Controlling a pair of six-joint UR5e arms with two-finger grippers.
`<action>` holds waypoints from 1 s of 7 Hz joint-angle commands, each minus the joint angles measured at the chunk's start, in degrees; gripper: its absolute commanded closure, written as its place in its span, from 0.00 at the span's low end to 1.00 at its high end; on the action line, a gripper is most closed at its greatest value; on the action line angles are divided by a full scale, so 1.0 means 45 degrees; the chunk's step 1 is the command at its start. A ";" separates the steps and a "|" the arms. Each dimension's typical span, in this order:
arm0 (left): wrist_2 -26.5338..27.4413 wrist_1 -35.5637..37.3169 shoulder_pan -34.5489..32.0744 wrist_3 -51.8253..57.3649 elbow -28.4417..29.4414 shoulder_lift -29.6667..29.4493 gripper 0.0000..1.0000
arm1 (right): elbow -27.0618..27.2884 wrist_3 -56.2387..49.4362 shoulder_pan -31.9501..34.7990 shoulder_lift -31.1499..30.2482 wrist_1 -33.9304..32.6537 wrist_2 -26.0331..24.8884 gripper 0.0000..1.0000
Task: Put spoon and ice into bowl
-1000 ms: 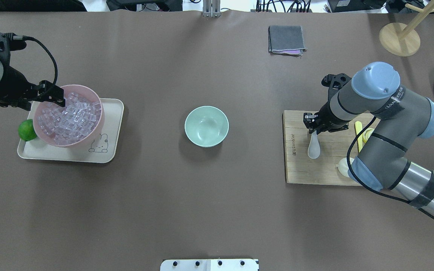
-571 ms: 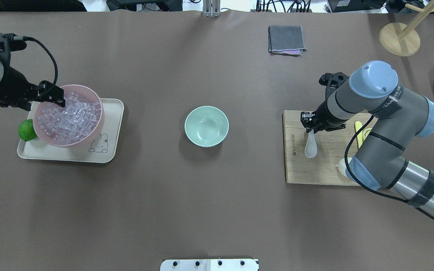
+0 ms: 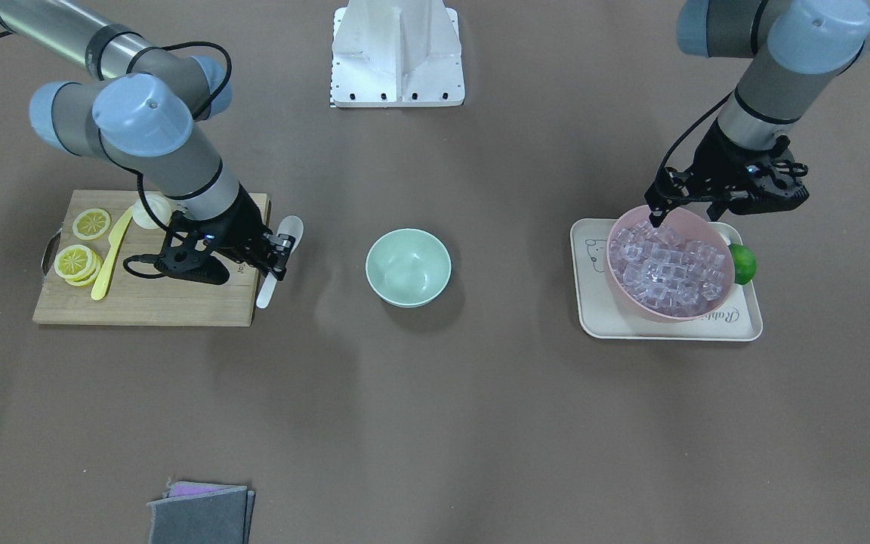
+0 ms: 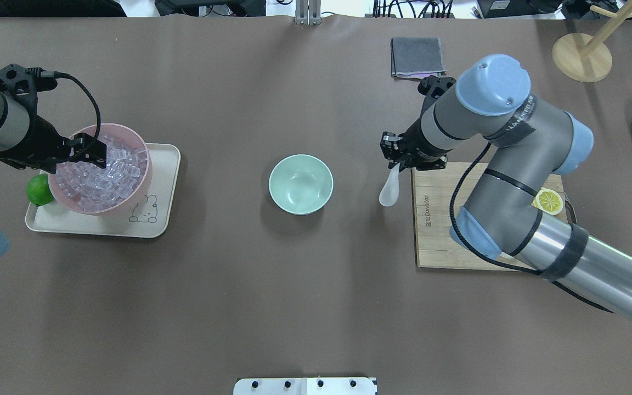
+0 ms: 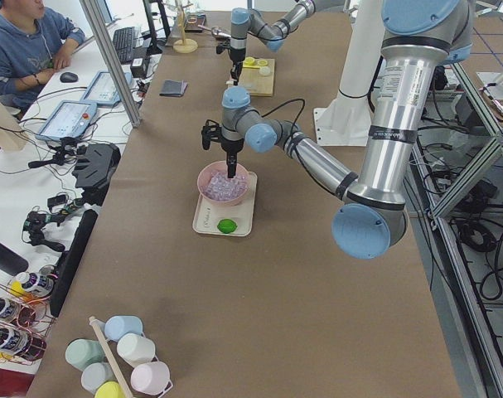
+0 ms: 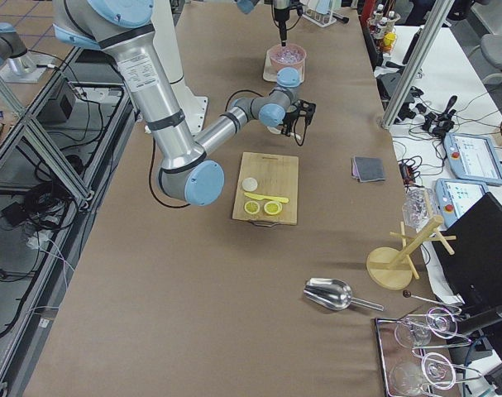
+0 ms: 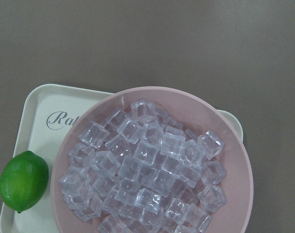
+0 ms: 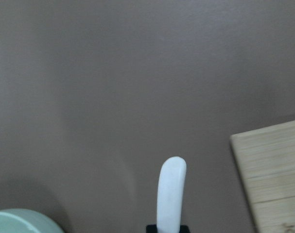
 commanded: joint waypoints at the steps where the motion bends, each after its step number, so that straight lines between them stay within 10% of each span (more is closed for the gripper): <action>1: 0.0021 -0.0034 0.0070 0.0002 0.0128 -0.0020 0.03 | -0.1510 0.2502 -0.0958 0.2159 0.0106 -0.1588 1.00; 4: 0.0021 -0.0015 0.0167 -0.0037 0.0109 -0.0136 0.03 | -0.1987 0.4187 -0.1878 0.2774 0.0165 -0.3683 1.00; 5: 0.0021 -0.0014 0.0187 -0.0076 0.0128 -0.0156 0.03 | -0.2006 0.4637 -0.1957 0.2910 0.0166 -0.3705 0.75; 6: 0.0040 -0.0034 0.0496 -0.0502 0.0109 -0.0156 0.03 | -0.1987 0.4680 -0.2113 0.2930 0.0146 -0.4169 0.01; 7: 0.0272 -0.0034 0.0867 -0.1009 0.0089 -0.0195 0.03 | -0.1871 0.4468 -0.2037 0.2892 0.0146 -0.4135 0.00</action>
